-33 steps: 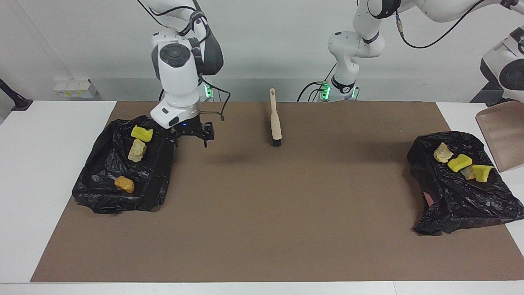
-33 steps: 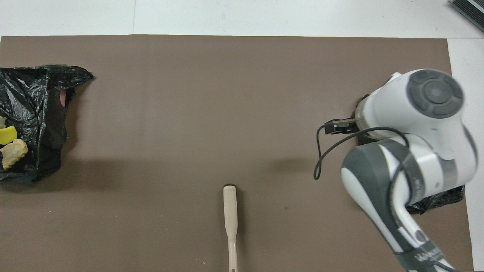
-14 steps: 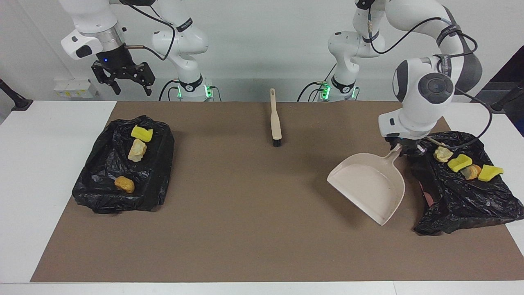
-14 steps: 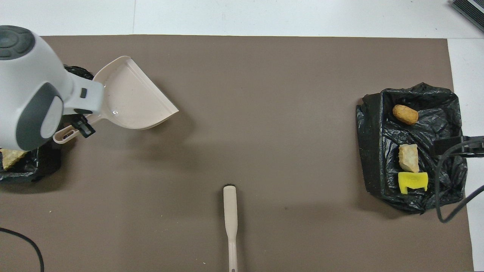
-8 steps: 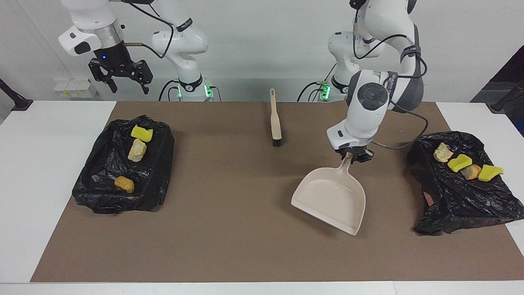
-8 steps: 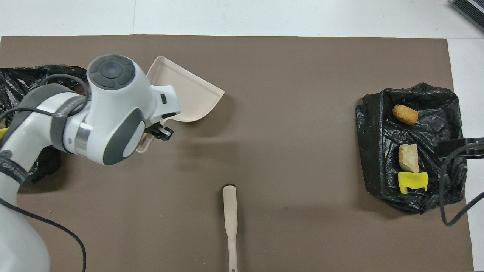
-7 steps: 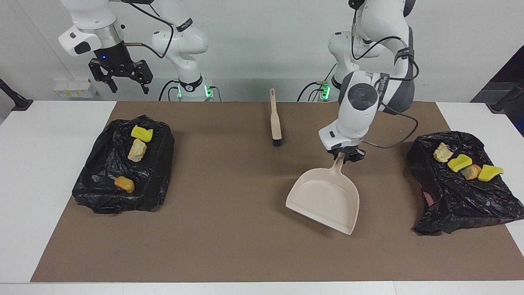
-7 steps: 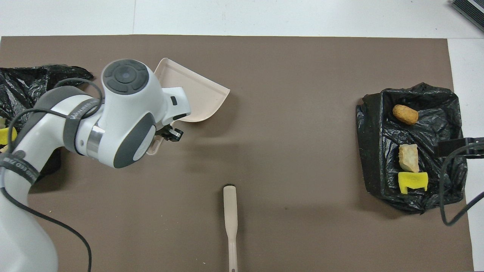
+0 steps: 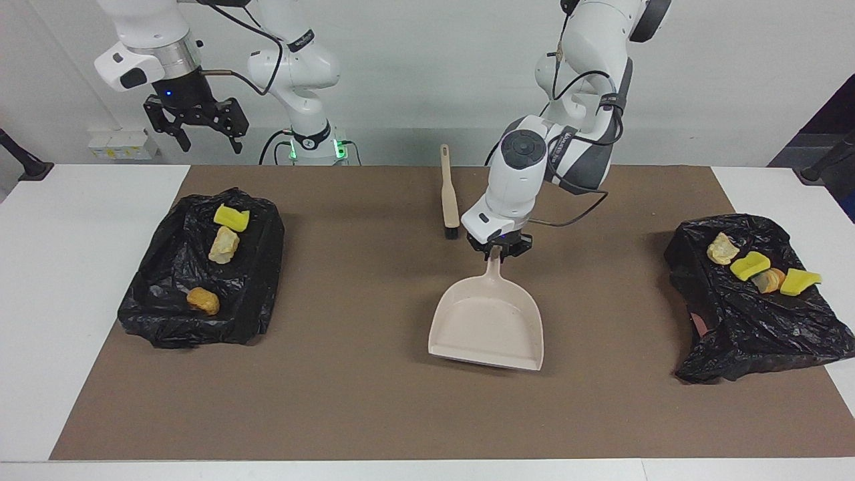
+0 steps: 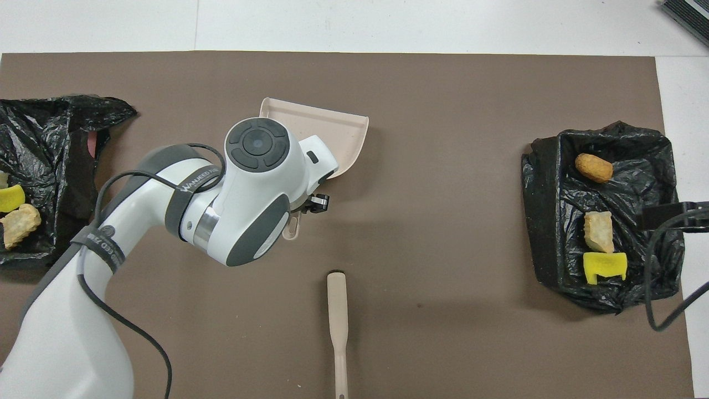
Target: Sweep and dump trash in bin
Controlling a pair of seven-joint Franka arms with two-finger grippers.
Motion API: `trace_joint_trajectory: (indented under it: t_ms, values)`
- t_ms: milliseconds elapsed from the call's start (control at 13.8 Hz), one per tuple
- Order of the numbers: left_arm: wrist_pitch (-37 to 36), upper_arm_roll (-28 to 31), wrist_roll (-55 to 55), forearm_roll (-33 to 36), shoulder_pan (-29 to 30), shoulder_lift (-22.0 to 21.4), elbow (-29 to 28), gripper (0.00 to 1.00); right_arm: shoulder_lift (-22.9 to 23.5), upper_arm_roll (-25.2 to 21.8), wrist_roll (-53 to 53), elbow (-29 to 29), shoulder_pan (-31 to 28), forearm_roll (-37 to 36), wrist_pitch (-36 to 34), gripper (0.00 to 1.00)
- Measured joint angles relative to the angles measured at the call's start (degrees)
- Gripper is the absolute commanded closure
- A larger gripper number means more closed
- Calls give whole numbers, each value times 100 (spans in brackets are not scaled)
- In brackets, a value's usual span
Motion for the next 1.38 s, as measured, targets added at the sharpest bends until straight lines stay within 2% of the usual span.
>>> trace_joint_trajectory:
  t_ms: [291, 363, 436, 581, 654, 1017, 1380]
  values:
    - [224, -31, -810, -2, -304, 383, 2, 100, 0, -1, 0, 0, 0, 0, 0, 0]
    - [290, -33, -882, -2, -335, 448, 9, 89, 0, -1, 0, 0, 0, 0, -1, 0]
    - [297, -33, -910, -2, -342, 473, 14, 66, 0, -1, 0, 0, 0, 0, -2, 0]
    - [291, -32, -920, -2, -342, 470, 34, 5, 0, -1, 0, 0, 0, 0, -3, 0]
    - [287, -32, -922, -2, -343, 469, 41, 0, 0, -1, 0, 0, 0, 0, -3, 0]
    - [-23, 46, -922, 1, -342, 362, 69, 0, 0, -3, 0, 0, 0, 0, -3, 0]
    - [-757, 827, -167, 4, -333, -402, 31, 0, 0, -5, 0, 0, -1, 0, -3, 0]
